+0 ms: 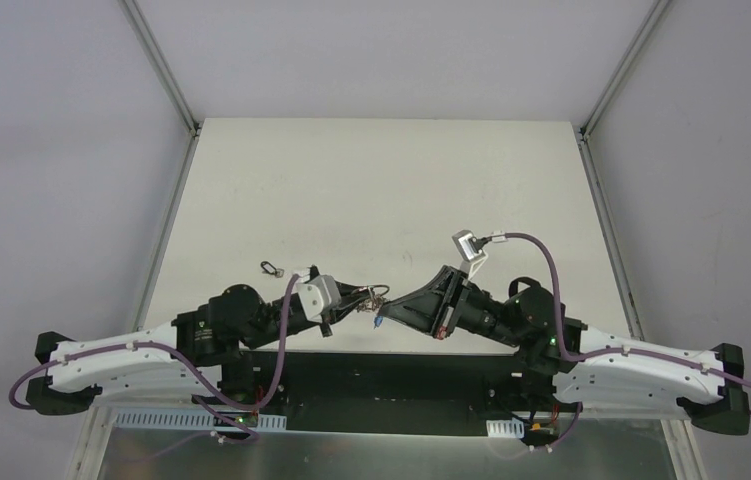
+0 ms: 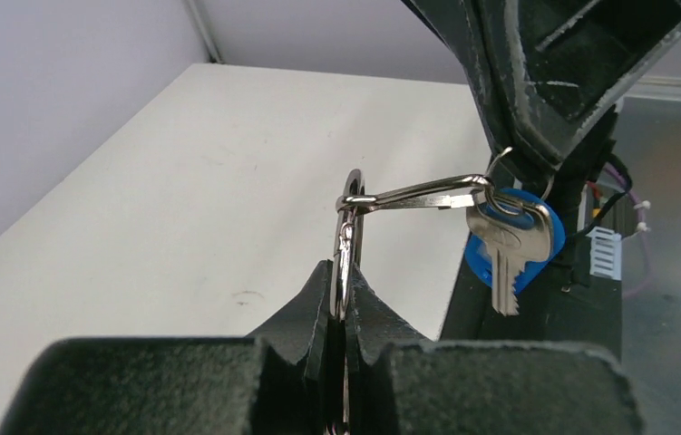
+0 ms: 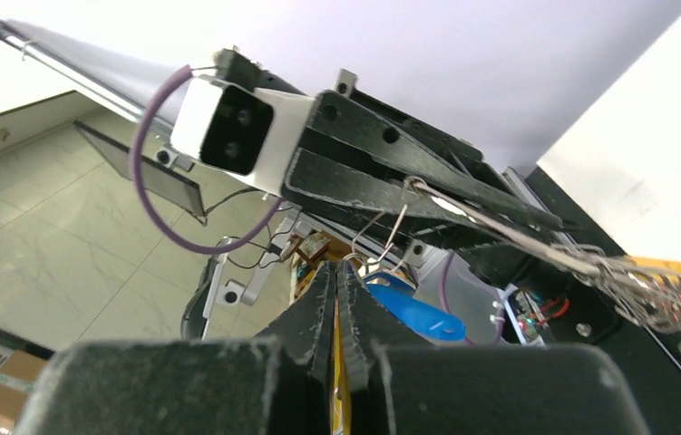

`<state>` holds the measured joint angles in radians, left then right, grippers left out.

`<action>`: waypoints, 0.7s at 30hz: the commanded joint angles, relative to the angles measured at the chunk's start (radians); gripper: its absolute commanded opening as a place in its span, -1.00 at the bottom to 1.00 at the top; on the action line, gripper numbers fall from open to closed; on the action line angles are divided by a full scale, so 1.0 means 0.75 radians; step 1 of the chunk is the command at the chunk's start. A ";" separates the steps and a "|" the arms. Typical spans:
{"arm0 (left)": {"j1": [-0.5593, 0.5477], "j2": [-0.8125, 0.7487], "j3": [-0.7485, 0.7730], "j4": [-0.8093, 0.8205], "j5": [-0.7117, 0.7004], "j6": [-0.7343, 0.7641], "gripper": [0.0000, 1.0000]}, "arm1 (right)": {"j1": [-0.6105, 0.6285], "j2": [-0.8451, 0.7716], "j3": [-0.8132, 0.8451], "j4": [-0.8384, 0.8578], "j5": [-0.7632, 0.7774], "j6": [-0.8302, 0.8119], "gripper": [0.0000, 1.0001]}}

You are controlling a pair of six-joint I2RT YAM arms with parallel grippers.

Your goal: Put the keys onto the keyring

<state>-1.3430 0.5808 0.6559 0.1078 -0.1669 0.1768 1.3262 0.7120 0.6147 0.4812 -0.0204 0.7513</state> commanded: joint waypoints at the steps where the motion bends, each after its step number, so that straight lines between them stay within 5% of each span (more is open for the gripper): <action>1: 0.007 0.040 0.049 0.100 -0.213 0.054 -1.00 | 0.019 -0.106 -0.106 0.105 -0.007 0.079 -0.88; 4: 0.007 0.084 0.071 0.110 -0.230 0.076 -1.00 | 0.019 -0.191 -0.183 0.072 0.100 0.089 -0.22; 6: 0.007 0.120 0.097 0.088 -0.248 0.087 -1.00 | 0.020 -0.274 -0.202 -0.048 0.177 0.073 -0.02; 12: 0.007 0.212 0.137 0.053 -0.347 0.080 -1.00 | 0.020 -0.440 -0.238 -0.344 0.412 0.046 0.10; 21: 0.007 0.446 0.223 -0.046 -0.465 0.039 -1.00 | 0.020 -0.330 -0.137 -0.733 0.593 0.023 0.18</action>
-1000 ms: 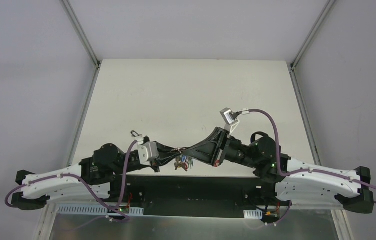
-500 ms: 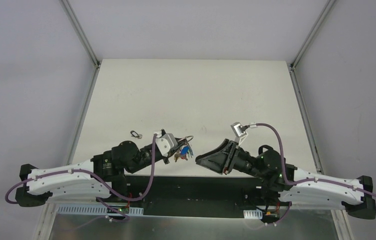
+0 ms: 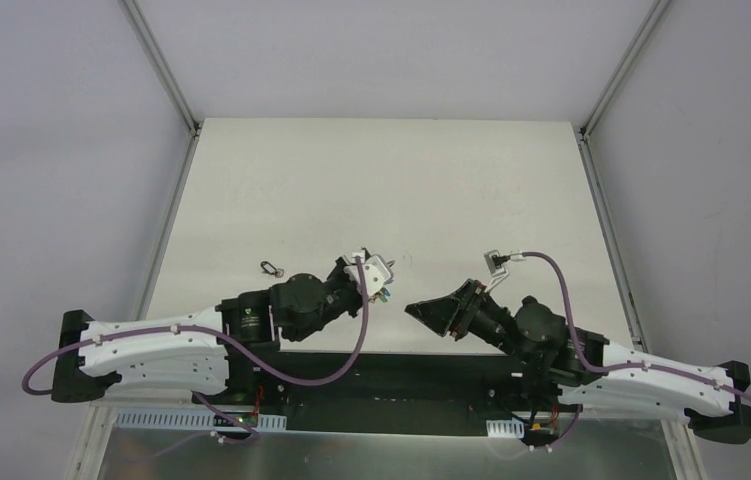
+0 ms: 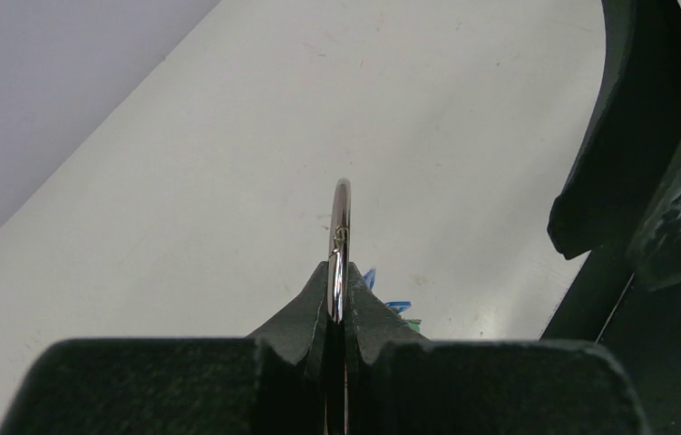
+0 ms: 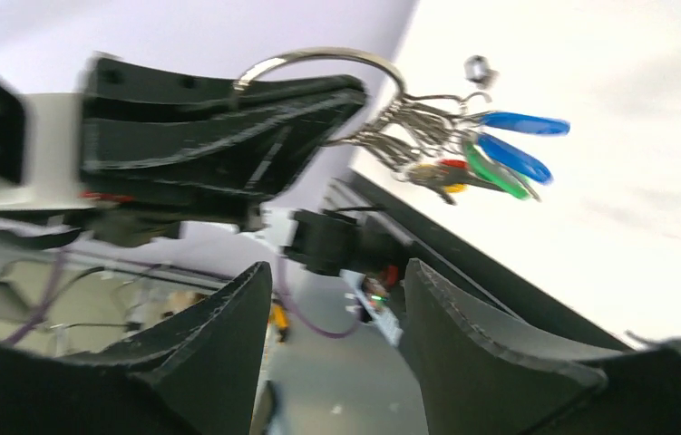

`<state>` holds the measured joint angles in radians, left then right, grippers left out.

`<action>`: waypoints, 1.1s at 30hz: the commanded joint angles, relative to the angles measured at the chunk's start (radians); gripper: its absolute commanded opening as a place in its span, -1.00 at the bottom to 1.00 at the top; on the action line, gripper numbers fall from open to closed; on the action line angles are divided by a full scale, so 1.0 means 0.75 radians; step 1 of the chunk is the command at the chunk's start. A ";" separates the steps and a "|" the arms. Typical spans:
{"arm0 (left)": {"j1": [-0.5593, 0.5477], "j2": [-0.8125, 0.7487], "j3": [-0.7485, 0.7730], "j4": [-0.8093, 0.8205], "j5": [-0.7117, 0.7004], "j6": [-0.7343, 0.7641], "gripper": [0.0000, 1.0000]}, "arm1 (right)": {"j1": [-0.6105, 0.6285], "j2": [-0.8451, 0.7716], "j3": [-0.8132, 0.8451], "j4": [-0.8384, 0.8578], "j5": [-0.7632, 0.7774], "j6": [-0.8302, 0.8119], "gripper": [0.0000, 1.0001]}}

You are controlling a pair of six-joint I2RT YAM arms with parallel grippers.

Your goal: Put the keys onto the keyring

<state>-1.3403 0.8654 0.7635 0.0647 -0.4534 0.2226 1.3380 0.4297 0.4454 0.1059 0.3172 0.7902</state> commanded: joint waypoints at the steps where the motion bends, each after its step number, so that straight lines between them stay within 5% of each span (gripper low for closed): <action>1: 0.004 0.098 0.085 0.001 -0.094 -0.027 -1.00 | 0.003 0.061 0.106 -0.285 0.175 -0.020 0.20; 8: 0.049 0.322 0.112 -0.025 -0.081 -0.072 -1.00 | 0.004 0.156 0.164 -0.577 0.347 0.036 0.30; 18: 0.376 0.572 0.123 0.024 0.197 -0.218 -1.00 | 0.004 0.298 0.224 -0.765 0.394 0.076 0.34; 21: 0.429 0.668 0.154 0.039 0.208 -0.225 -0.87 | 0.003 0.301 0.213 -0.757 0.387 0.072 0.37; 27: 0.461 0.852 0.276 0.030 0.166 -0.213 -0.17 | 0.004 0.287 0.223 -0.820 0.439 0.074 0.48; 28: 0.461 0.866 0.302 0.020 0.179 -0.216 0.78 | 0.004 0.286 0.231 -0.843 0.452 0.083 0.53; 29: 0.461 0.874 0.329 0.012 0.197 -0.222 0.96 | 0.005 0.289 0.239 -0.863 0.464 0.085 0.60; 33: 0.462 0.836 0.393 -0.017 0.283 -0.251 0.98 | 0.004 0.331 0.303 -0.974 0.534 0.094 0.91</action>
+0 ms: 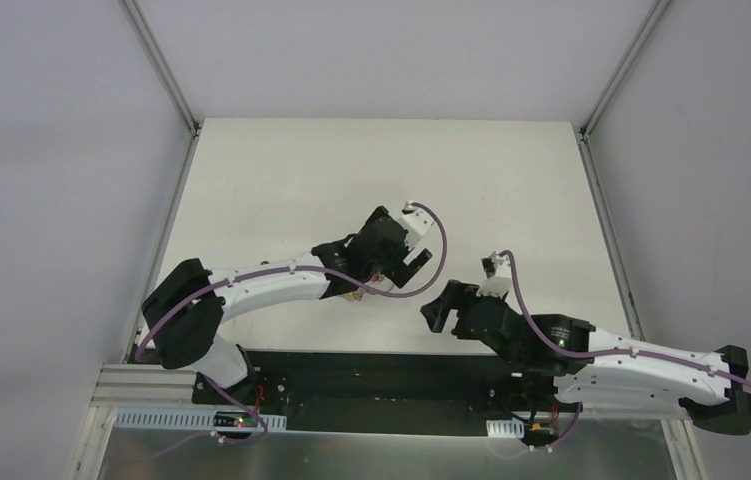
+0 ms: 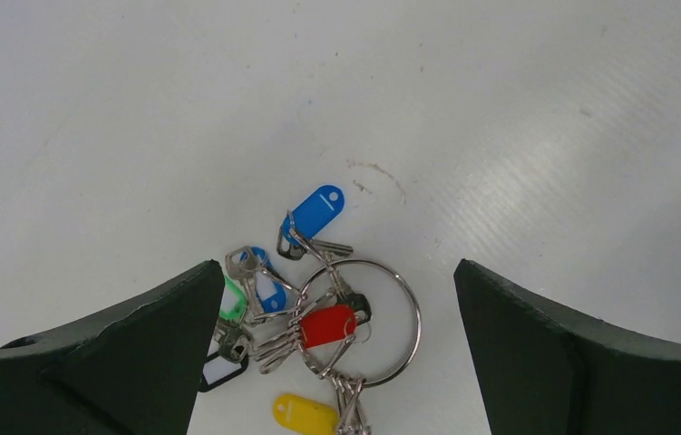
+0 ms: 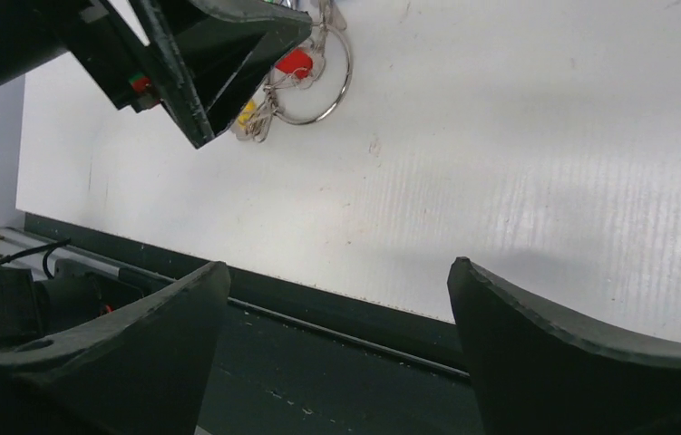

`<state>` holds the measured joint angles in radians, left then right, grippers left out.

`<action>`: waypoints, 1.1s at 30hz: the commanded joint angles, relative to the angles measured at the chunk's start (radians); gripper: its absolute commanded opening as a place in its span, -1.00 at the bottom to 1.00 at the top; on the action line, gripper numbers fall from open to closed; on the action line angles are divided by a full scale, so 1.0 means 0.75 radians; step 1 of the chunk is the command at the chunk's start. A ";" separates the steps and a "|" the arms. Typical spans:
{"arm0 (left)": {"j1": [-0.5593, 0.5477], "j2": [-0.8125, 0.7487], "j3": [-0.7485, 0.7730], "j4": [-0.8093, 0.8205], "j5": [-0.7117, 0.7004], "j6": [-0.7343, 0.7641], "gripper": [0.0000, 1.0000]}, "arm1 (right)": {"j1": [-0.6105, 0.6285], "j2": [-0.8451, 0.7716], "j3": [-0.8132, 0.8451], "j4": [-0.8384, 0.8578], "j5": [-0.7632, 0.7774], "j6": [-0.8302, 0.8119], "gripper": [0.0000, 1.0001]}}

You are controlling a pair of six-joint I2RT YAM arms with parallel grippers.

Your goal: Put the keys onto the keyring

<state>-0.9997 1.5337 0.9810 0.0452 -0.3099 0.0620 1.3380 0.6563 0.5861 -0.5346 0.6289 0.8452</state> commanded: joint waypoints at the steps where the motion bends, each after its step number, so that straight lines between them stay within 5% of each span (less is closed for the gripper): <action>1: 0.007 -0.068 0.126 -0.013 0.101 -0.050 0.98 | 0.004 0.049 0.137 -0.151 0.147 0.023 0.97; 20: 0.006 -0.498 0.278 -0.599 -0.073 -0.272 0.98 | 0.003 0.593 0.665 -0.536 0.518 -0.053 0.98; 33: 0.006 -0.812 0.183 -0.750 -0.007 -0.280 0.98 | 0.003 0.594 0.750 -0.473 0.605 -0.120 0.98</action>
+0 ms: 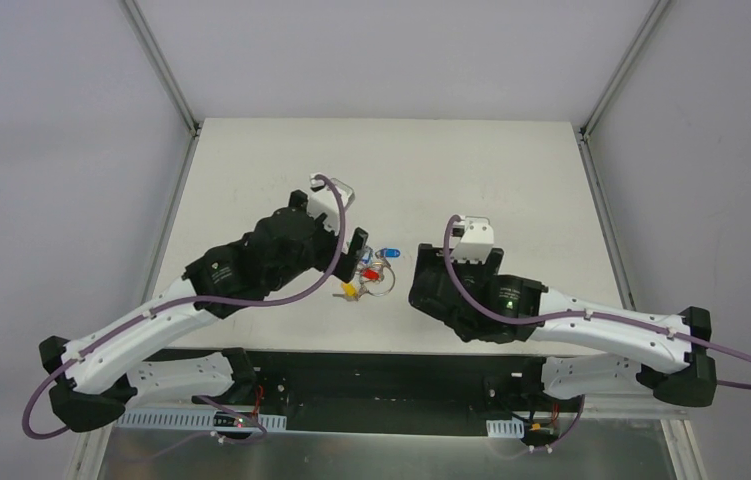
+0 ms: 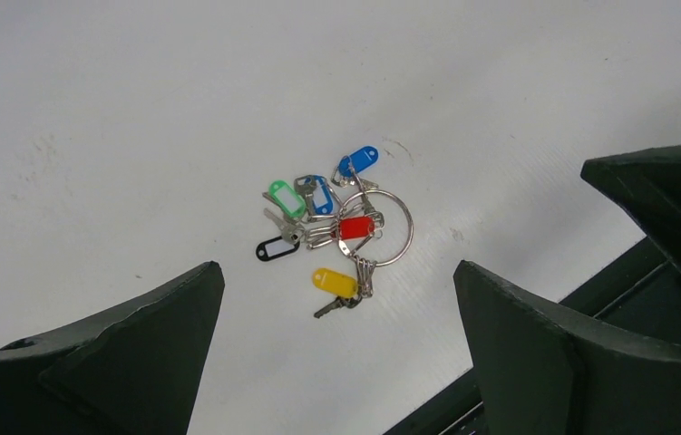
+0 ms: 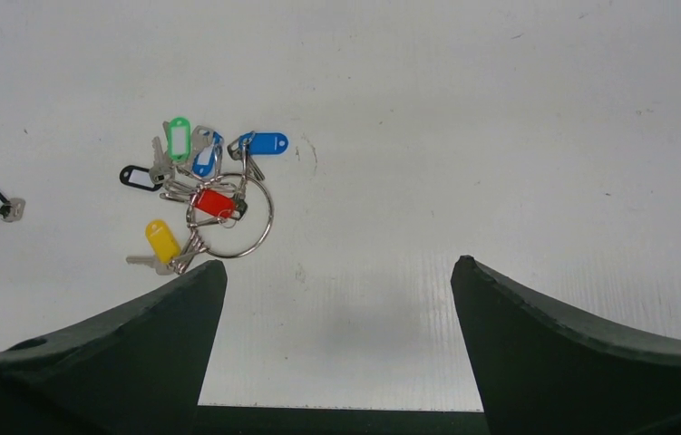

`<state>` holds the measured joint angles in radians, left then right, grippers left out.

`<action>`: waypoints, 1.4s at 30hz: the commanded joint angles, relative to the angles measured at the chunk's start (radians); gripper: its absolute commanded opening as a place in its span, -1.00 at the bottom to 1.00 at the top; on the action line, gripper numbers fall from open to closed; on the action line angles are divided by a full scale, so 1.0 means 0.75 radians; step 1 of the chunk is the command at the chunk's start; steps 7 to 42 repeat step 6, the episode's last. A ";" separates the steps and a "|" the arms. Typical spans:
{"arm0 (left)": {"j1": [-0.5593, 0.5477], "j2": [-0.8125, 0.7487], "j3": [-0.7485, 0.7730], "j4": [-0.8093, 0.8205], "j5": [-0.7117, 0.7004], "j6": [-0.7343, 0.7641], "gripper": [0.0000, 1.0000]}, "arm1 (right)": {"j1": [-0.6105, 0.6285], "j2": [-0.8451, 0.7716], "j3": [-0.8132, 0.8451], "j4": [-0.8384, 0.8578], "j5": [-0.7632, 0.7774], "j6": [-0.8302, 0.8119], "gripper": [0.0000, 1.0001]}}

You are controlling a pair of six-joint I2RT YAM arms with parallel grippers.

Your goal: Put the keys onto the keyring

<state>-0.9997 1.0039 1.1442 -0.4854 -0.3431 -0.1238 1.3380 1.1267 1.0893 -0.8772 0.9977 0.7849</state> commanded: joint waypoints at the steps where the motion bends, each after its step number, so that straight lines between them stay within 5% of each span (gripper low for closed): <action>1: 0.006 -0.127 -0.044 -0.042 0.038 -0.036 0.98 | 0.003 -0.042 0.084 -0.014 0.117 -0.046 0.98; 5: 0.006 -0.170 -0.071 -0.057 0.035 -0.038 0.98 | 0.003 -0.105 0.028 0.119 0.036 -0.181 0.98; 42: 0.005 -0.174 -0.078 -0.060 0.032 -0.038 0.98 | 0.004 -0.105 0.033 0.105 0.047 -0.156 0.98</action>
